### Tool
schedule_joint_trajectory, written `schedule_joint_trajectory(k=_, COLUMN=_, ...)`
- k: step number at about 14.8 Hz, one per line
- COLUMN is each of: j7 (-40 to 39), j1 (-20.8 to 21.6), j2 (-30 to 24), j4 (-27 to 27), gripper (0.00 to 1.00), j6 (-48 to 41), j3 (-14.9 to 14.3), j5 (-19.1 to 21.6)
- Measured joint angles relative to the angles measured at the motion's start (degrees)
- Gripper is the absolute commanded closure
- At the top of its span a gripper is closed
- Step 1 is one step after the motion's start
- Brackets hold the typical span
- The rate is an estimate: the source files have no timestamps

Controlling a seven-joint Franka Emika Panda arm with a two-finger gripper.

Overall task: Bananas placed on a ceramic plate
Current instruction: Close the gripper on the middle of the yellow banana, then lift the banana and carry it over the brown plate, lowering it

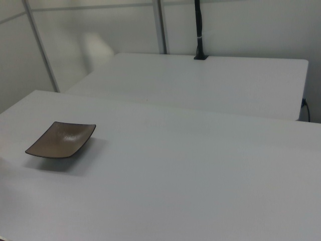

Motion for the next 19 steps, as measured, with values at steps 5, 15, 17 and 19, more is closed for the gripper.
schedule_joint_trajectory(k=5, j7=-8.7, j1=-3.4, j2=-4.1, j4=0.1, gripper=0.91, j6=-8.5, j3=-0.1, j5=1.6)
schedule_joint_trajectory(k=15, j7=-28.2, j1=-9.9, j2=-13.0, j4=0.3, gripper=0.91, j6=-25.1, j3=-5.7, j5=8.6)
schedule_joint_trajectory(k=17, j7=-29.3, j1=-10.6, j2=-13.1, j4=0.2, gripper=0.91, j6=-25.1, j3=-7.6, j5=8.6)
schedule_joint_trajectory(k=19, j7=-30.0, j1=-11.3, j2=-13.1, j4=-0.1, gripper=0.91, j6=-25.1, j3=-9.7, j5=8.6)
